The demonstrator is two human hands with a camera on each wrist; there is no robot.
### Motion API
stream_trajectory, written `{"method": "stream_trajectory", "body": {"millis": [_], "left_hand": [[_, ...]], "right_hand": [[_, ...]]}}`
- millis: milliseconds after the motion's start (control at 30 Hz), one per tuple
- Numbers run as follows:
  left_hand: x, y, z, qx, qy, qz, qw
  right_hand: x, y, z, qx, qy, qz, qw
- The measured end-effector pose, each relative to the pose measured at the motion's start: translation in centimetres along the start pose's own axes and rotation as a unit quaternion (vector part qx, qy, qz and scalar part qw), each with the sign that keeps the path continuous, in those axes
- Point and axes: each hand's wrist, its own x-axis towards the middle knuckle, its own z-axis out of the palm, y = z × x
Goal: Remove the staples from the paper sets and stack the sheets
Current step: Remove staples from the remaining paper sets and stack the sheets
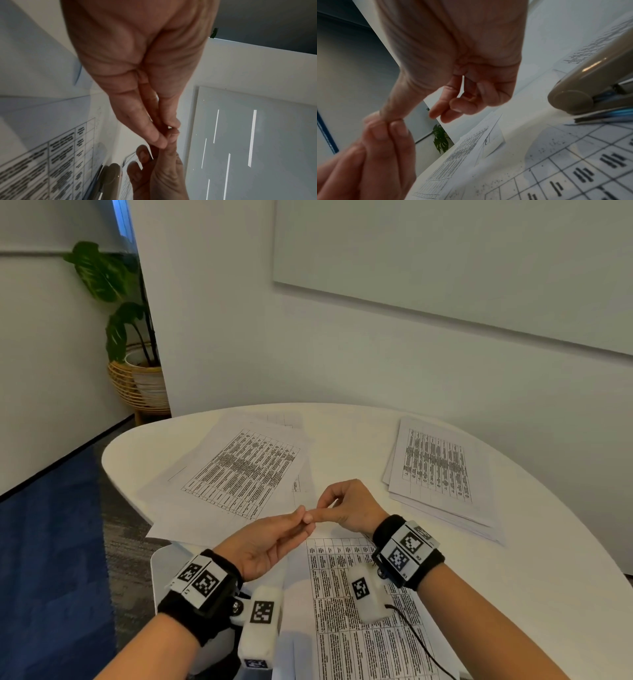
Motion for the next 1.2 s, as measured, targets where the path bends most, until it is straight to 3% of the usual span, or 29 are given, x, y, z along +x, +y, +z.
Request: {"method": "stream_trajectory", "body": {"millis": [267,467,667,800,933,1067,1200], "left_hand": [[0.4,0.0,-0.2,-0.008,0.009,0.005,1.0],[0.7,-0.3,-0.5,-0.008,-0.002,0.043,0.999],[0.8,-0.1,-0.5,-0.004,-0.013,0.034,0.999],[1.0,-0.1,-0.2,0.018,0.002,0.032,0.999],[0.7,0.9,-1.0,0.027,0.037,0.007,0.999],[-0.2,2.6,-4.1,0.001,0.059,0.006,0.998],[-1.4,3.8,-8.4,-0.028,0.115,0.04,0.992]], "right_hand": [[0.3,0.7,0.3,-0.016,0.008,0.02,1.0],[0.1,0.6,0.2,0.006,-0.007,0.062,0.998],[-0.5,0.1,0.2,0.024,-0.047,0.093,0.994],[-0.8,-0.3,0.6,0.04,-0.081,0.086,0.992],[-1.2,-0.4,0.5,0.032,-0.057,0.093,0.994],[-2.7,0.8,-0.5,-0.109,-0.046,0.08,0.99],[-4.9,2.6,-1.4,-0.339,-0.093,0.03,0.936]]}}
